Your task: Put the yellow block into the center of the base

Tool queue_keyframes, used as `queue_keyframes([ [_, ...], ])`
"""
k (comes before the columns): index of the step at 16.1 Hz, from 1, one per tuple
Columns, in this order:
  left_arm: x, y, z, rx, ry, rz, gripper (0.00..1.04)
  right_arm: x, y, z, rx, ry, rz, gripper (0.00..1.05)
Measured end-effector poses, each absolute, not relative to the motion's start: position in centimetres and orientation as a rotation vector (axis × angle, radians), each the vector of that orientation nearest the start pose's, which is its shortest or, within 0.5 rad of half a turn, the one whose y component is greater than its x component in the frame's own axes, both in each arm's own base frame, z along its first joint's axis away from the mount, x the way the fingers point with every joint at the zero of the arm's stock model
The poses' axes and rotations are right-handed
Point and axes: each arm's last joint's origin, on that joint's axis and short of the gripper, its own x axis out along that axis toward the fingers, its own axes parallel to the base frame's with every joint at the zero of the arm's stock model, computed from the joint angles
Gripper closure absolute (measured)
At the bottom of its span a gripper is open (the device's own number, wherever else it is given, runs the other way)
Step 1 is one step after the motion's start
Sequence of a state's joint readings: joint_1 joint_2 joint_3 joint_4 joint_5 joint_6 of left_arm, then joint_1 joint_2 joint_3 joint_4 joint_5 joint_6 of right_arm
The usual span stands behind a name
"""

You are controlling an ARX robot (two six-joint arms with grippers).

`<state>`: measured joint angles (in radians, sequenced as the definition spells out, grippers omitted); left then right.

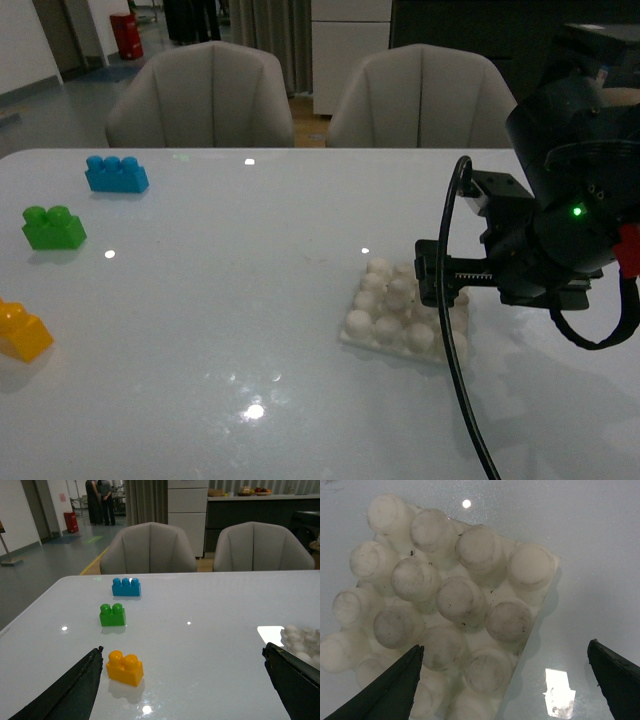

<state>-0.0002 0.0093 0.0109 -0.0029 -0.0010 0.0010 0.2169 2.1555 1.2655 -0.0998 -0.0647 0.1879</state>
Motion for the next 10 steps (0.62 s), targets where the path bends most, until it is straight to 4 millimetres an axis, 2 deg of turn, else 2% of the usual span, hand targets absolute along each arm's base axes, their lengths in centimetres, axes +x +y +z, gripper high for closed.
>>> queue_keyframes([
  [2, 9.76, 0.0, 16.62, 0.001, 0.002, 0.0, 0.07, 41.42, 9.83, 8.14, 0.105, 1.029, 0.15, 0.06],
  [10, 9.76, 0.0, 16.62, 0.001, 0.002, 0.0, 0.07, 41.8, 10.22, 7.66, 0.118, 1.029, 0.144, 0.06],
])
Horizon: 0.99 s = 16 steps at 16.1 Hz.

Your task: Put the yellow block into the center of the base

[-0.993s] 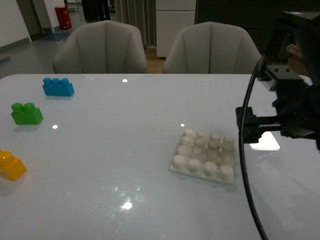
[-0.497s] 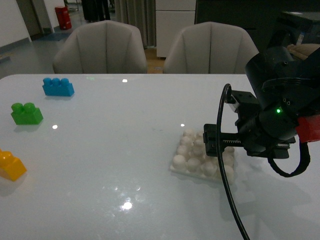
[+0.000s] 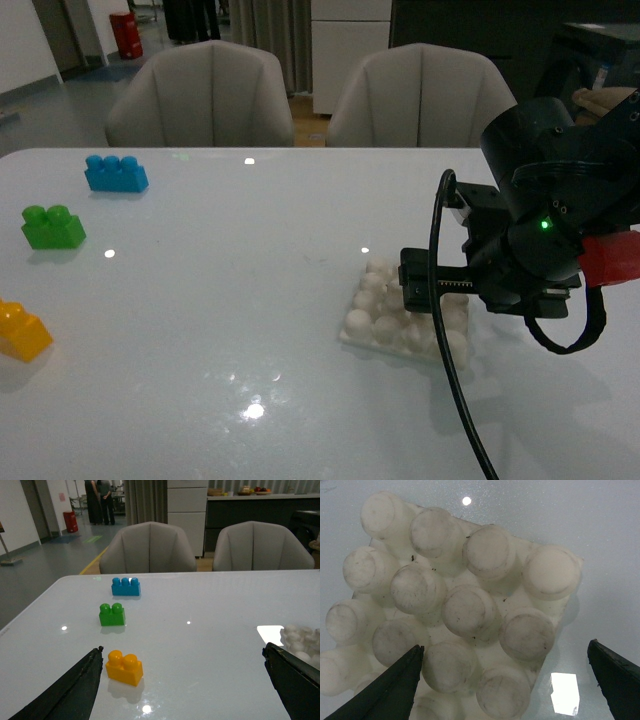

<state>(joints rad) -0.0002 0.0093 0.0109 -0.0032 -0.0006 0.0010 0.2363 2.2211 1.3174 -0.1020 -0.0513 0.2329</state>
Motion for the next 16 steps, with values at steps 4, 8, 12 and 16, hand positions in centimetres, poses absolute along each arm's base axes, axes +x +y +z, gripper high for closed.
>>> queue_keyframes([
  [4, 9.8, 0.0, 16.6, 0.001, 0.002, 0.0, 0.07, 42.3, 10.9, 6.7, 0.159, 1.033, 0.126, 0.06],
  [8, 9.8, 0.0, 16.6, 0.001, 0.002, 0.0, 0.07, 41.9, 14.1, 6.7, 0.176, 1.034, 0.184, 0.06],
  [12, 9.8, 0.0, 16.6, 0.001, 0.002, 0.001, 0.07, 41.9, 18.0, 7.0, 0.194, 1.05, 0.248, 0.06],
  [16, 9.8, 0.0, 16.6, 0.001, 0.002, 0.001, 0.07, 41.5, 19.8, 7.1, 0.2, 1.058, 0.279, 0.06],
])
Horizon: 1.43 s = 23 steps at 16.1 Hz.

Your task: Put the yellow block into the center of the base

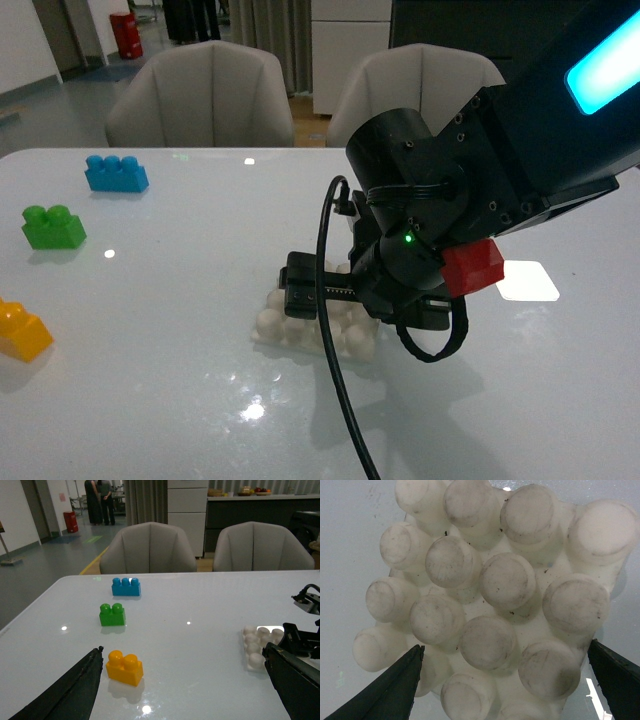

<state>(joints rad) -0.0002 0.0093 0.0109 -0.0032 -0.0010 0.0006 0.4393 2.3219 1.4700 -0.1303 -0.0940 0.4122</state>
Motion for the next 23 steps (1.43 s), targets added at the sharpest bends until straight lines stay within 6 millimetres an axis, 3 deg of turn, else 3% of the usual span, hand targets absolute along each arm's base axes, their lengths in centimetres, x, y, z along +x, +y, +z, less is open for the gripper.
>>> queue_keyframes([
  [7, 9.8, 0.0, 16.6, 0.001, 0.002, 0.0, 0.07, 41.2, 19.6, 7.4, 0.228, 1.059, 0.286, 0.06],
  [10, 9.8, 0.0, 16.6, 0.001, 0.002, 0.0, 0.07, 40.9, 18.5, 9.5, 0.291, 1.008, 0.299, 0.06],
  [12, 9.8, 0.0, 16.6, 0.001, 0.002, 0.0, 0.07, 41.3, 16.2, 13.1, 0.368, 0.917, 0.278, 0.06],
  [16, 9.8, 0.0, 16.6, 0.001, 0.002, 0.0, 0.07, 41.0, 10.5, 15.7, 0.48, 0.819, 0.161, 0.06],
  [19, 9.8, 0.0, 16.6, 0.001, 0.002, 0.0, 0.07, 39.6, 6.3, 17.6, 0.553, 0.698, 0.068, 0.06],
  [20, 9.8, 0.0, 16.6, 0.001, 0.002, 0.0, 0.07, 37.8, 3.8, 19.5, 0.574, 0.598, 0.032, 0.06],
  [21, 9.8, 0.0, 16.6, 0.001, 0.002, 0.0, 0.07, 31.9, 0.6, 22.3, 0.592, 0.461, -0.011, 0.06],
  [23, 9.8, 0.0, 16.6, 0.001, 0.002, 0.001, 0.07, 27.2, -0.6, 23.1, 0.608, 0.412, -0.005, 0.06],
])
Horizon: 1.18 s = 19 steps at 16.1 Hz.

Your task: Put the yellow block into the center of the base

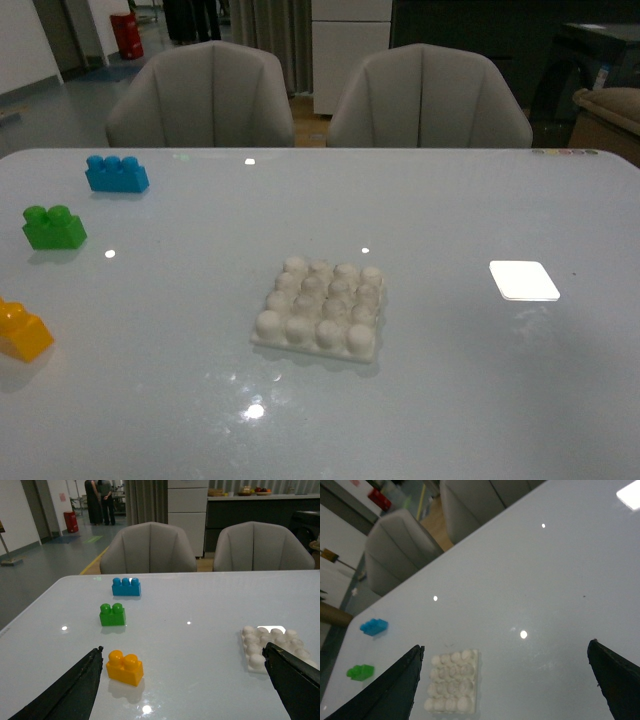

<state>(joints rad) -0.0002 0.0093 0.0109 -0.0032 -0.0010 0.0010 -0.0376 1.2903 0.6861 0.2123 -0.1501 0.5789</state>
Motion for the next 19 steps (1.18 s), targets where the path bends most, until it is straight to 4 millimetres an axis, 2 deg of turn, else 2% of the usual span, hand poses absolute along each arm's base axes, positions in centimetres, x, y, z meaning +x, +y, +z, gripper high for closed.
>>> queue_keyframes([
  [2, 9.8, 0.0, 16.6, 0.001, 0.002, 0.0, 0.07, 21.5, -2.0, 24.4, 0.603, 0.302, -0.003, 0.06],
  [4, 9.8, 0.0, 16.6, 0.001, 0.002, 0.0, 0.07, 16.7, -2.8, 23.6, 0.589, 0.268, -0.038, 0.06],
  [6, 9.8, 0.0, 16.6, 0.001, 0.002, 0.0, 0.07, 13.2, -2.5, 22.9, 0.558, 0.247, -0.04, 0.06],
  [7, 9.8, 0.0, 16.6, 0.001, 0.002, 0.0, 0.07, 12.1, -2.3, 23.1, 0.54, 0.213, -0.038, 0.06],
  [8, 9.8, 0.0, 16.6, 0.001, 0.002, 0.001, 0.07, 11.3, -2.2, 23.6, 0.516, 0.156, -0.045, 0.06],
  [9, 9.8, 0.0, 16.6, 0.001, 0.002, 0.0, 0.07, 11.2, -2.1, 23.8, 0.406, 0.042, -0.022, 0.14],
  [10, 9.8, 0.0, 16.6, 0.001, 0.002, 0.0, 0.07, 11.0, -1.5, 22.8, 0.265, -0.012, 0.003, 0.27],
  [12, 9.8, 0.0, 16.6, 0.001, 0.002, 0.001, 0.07, 11.1, -0.4, 21.1, 0.077, 0.014, -0.008, 0.52],
  [13, 9.8, 0.0, 16.6, 0.001, 0.002, 0.0, 0.07, 11.0, 0.1, 20.8, 0.047, 0.008, 0.025, 0.63],
  [16, 9.8, 0.0, 16.6, 0.001, 0.002, 0.0, 0.07, 10.3, 0.0, 19.5, 0.016, 0.027, -0.002, 1.0],
  [17, 9.8, 0.0, 16.6, 0.001, 0.002, 0.0, 0.07, 9.8, 0.0, 18.7, 0.007, 0.02, -0.001, 1.03],
  [19, 9.8, 0.0, 16.6, 0.001, 0.002, 0.0, 0.07, 9.7, 0.0, 18.8, 0.007, -0.006, -0.001, 1.03],
])
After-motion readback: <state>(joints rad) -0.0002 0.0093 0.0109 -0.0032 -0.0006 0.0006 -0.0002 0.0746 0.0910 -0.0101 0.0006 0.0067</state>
